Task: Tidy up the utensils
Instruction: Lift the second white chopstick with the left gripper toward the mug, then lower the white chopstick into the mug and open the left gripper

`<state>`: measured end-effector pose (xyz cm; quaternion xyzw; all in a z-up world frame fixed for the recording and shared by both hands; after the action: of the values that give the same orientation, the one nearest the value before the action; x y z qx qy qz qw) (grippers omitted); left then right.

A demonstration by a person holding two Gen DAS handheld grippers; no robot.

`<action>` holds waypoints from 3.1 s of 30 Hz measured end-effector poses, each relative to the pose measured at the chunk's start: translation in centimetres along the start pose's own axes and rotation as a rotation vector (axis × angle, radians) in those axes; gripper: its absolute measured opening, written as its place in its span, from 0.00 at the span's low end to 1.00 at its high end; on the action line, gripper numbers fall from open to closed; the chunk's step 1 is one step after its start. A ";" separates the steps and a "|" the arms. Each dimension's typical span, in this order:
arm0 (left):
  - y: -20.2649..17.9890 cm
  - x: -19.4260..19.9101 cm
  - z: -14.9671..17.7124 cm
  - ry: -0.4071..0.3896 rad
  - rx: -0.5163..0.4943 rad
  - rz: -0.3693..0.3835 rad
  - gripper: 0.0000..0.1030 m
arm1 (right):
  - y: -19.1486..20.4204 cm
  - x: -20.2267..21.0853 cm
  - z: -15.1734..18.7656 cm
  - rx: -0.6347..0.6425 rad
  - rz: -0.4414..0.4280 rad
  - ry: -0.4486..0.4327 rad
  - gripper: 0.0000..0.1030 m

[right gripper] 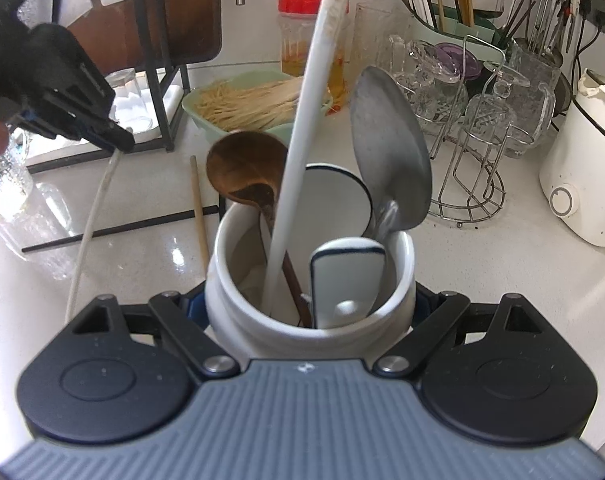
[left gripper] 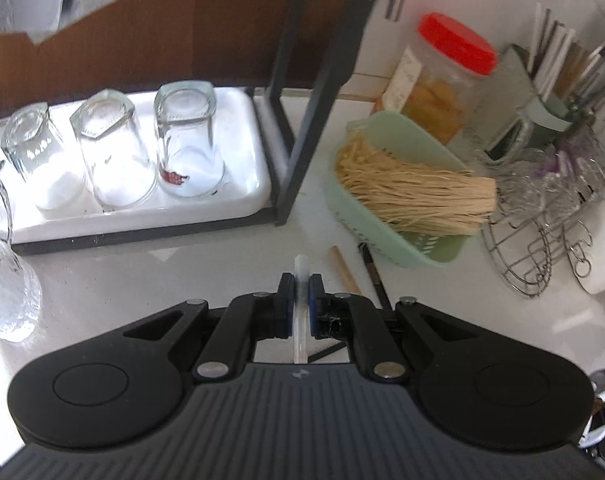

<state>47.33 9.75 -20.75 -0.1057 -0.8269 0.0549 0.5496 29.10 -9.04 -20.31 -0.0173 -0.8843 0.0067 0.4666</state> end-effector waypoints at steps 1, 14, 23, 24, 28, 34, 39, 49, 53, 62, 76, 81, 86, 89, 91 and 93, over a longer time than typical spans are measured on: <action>-0.4 0.2 0.0 -0.003 -0.006 0.004 0.08 | 0.0 0.0 0.0 0.002 0.000 0.002 0.89; -3.0 5.3 0.8 -0.093 -0.055 0.052 0.08 | 0.0 0.1 0.0 0.007 -0.006 -0.012 0.89; -4.3 10.7 2.3 -0.172 -0.079 0.070 0.08 | 1.0 0.7 0.6 0.045 -0.034 -0.029 0.89; -4.5 11.3 2.5 -0.180 -0.082 0.075 0.08 | 1.2 0.7 0.7 0.049 -0.037 -0.032 0.89; -5.0 13.7 3.7 -0.206 -0.104 0.093 0.08 | 1.6 0.9 1.0 0.061 -0.048 -0.040 0.89; -5.6 16.8 5.2 -0.233 -0.149 0.116 0.08 | 1.7 0.8 1.0 0.062 -0.052 -0.043 0.89; -6.0 18.1 6.3 -0.238 -0.171 0.137 0.08 | 1.6 0.8 1.0 0.061 -0.052 -0.047 0.89; -6.8 19.7 7.1 -0.236 -0.222 0.161 0.08 | 1.7 1.0 1.2 0.059 -0.051 -0.048 0.89; -6.8 20.6 6.7 -0.239 -0.231 0.179 0.08 | 1.7 1.0 1.2 0.061 -0.051 -0.047 0.89; -9.4 26.6 3.9 -0.316 -0.341 0.216 0.08 | 1.7 1.0 1.2 0.056 -0.050 -0.047 0.89; -15.2 32.6 2.4 -0.356 -0.498 0.280 0.08 | 1.7 0.9 1.2 0.054 -0.050 -0.048 0.89; -16.8 32.3 2.8 -0.333 -0.524 0.292 0.08 | 1.7 1.0 1.3 0.053 -0.051 -0.049 0.89; -18.3 31.1 3.4 -0.303 -0.549 0.315 0.08 | 1.7 1.0 1.3 0.051 -0.052 -0.052 0.89; -18.9 29.6 3.8 -0.274 -0.564 0.318 0.08 | 1.7 1.0 1.4 0.050 -0.052 -0.057 0.89; -19.3 28.5 4.0 -0.255 -0.579 0.311 0.08 | 1.7 1.1 1.4 0.048 -0.051 -0.059 0.89; -19.7 27.4 4.2 -0.240 -0.597 0.303 0.08 | 1.7 1.1 1.4 0.046 -0.050 -0.060 0.89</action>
<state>31.00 -2.82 6.34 -0.3758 -0.8401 -0.0962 0.3790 27.40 -7.31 -20.23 0.0156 -0.8976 0.0160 0.4402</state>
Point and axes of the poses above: each gripper's, at about its wrist camera, not at the fingertips, and x roughly against the way its jaws point, y to its left, z to its underside, the point moved 9 cm from there along -x, roughly the way its jaws point, and after that the axes turned 8 degrees about y, right-handed, at the moved point
